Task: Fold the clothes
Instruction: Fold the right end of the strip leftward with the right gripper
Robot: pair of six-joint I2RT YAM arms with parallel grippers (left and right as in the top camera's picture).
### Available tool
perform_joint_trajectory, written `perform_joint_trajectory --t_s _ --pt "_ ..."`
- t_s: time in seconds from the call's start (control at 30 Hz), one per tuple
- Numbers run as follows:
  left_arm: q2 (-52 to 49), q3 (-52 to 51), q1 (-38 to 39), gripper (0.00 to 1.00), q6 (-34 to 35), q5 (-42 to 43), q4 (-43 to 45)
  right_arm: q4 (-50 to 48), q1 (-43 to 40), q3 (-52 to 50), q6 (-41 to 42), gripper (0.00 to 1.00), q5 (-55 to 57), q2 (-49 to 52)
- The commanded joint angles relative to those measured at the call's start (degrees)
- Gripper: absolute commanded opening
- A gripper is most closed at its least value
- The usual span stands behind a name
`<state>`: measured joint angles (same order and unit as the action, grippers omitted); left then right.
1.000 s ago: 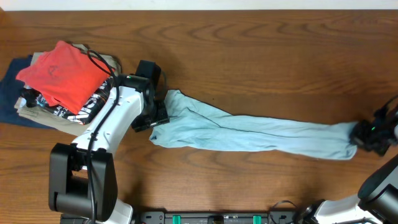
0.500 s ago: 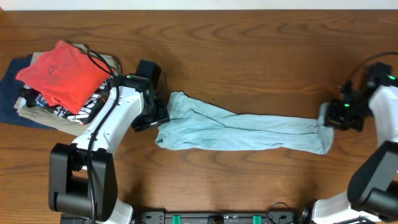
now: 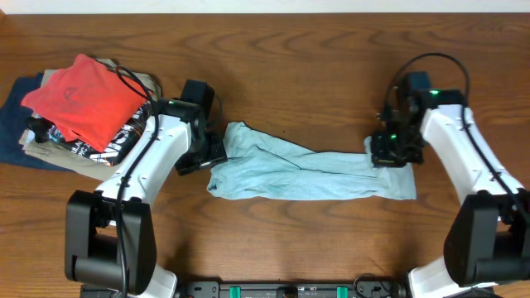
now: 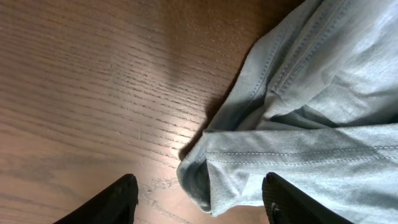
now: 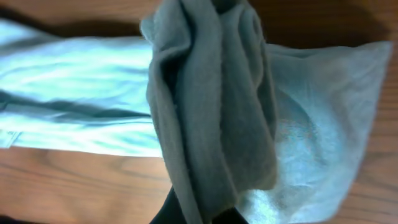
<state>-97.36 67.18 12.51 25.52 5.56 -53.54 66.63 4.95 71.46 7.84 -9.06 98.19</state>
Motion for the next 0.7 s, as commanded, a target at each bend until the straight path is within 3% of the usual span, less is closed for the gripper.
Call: perform_joint_trajectory --t_s 0.0,0.13,0.17,0.23,0.33,0.6,0.67 --pt "0.2 -0.2 -0.2 0.66 0.1 -1.1 -0.1 0.0 3.4 -0.1 2.0 0.01 -0.4 0.0" --pt "0.2 -0.2 -0.2 0.66 0.1 -1.1 -0.1 0.0 6.6 -0.1 2.9 0.03 -0.4 0.0" --pt "0.2 -0.2 -0.2 0.66 0.1 -1.1 -0.1 0.0 7.3 -0.1 3.6 0.09 -0.4 0.0" --pt "0.2 -0.2 -0.2 0.66 0.1 -1.1 -0.1 -0.4 8.7 -0.1 4.4 0.35 -0.7 0.0" --pt "0.2 -0.2 -0.2 0.66 0.1 -1.1 -0.1 -1.7 10.4 -0.1 4.3 0.54 -2.8 0.0" --pt "0.2 -0.2 -0.2 0.67 0.1 -1.1 -0.3 -3.2 11.5 -0.1 4.3 0.57 -3.1 0.0" --pt "0.2 -0.2 -0.2 0.73 0.1 -1.1 -0.3 -3.2 11.5 -0.1 4.3 0.57 -2.7 0.0"
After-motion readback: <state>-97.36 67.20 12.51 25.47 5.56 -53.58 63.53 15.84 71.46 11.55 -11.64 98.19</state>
